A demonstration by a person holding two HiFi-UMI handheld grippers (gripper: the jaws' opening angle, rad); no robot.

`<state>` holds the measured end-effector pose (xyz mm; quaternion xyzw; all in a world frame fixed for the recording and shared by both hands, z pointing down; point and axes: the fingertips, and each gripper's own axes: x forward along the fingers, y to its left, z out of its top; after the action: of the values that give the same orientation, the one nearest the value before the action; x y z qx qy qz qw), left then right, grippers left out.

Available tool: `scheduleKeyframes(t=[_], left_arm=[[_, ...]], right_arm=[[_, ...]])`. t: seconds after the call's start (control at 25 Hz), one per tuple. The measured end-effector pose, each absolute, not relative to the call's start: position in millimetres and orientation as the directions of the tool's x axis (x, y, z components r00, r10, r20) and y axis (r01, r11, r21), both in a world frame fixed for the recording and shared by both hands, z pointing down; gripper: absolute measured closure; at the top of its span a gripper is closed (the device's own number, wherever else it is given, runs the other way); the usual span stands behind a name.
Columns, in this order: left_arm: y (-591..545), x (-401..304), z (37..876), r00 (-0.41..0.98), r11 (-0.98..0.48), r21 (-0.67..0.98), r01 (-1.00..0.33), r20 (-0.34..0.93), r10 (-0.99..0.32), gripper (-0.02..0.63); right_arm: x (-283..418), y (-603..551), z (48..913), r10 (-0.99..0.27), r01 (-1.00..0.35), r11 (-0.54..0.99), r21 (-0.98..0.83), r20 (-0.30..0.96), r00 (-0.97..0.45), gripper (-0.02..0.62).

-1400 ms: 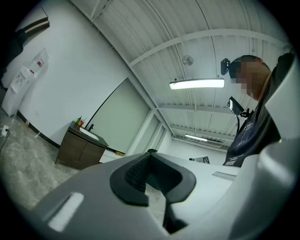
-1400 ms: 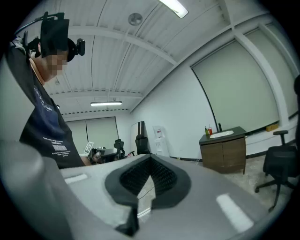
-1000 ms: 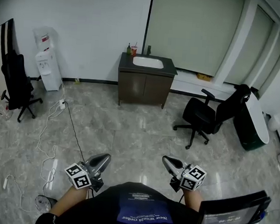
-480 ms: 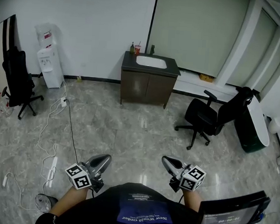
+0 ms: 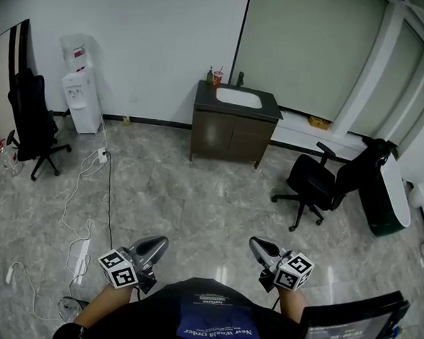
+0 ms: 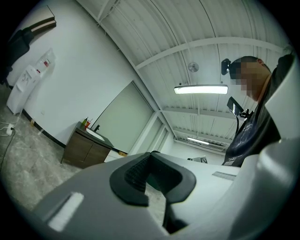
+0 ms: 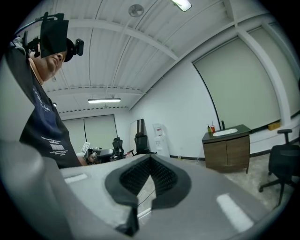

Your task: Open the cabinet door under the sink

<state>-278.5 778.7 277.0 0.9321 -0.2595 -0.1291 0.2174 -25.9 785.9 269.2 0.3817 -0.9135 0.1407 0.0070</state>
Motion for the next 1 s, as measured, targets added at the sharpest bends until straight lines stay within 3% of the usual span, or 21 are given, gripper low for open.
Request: scheduleKeyframes(t=[0.48, 1.0], left_arm=[[741, -268, 292, 0.849, -0.769, 0.487, -0.414, -0.097, -0.519, 0.606], [632, -136, 262, 0.799, -0.751, 0.447, -0.485, -0.123, -0.589, 0.606]], right_arm=[[-11, 751, 293, -0.72, -0.722, 0.63, -0.285, 0.134, -0.681, 0.594], [111, 617, 281, -0.642, -0.642, 0.719, -0.265, 0.099, -0.76, 0.594]])
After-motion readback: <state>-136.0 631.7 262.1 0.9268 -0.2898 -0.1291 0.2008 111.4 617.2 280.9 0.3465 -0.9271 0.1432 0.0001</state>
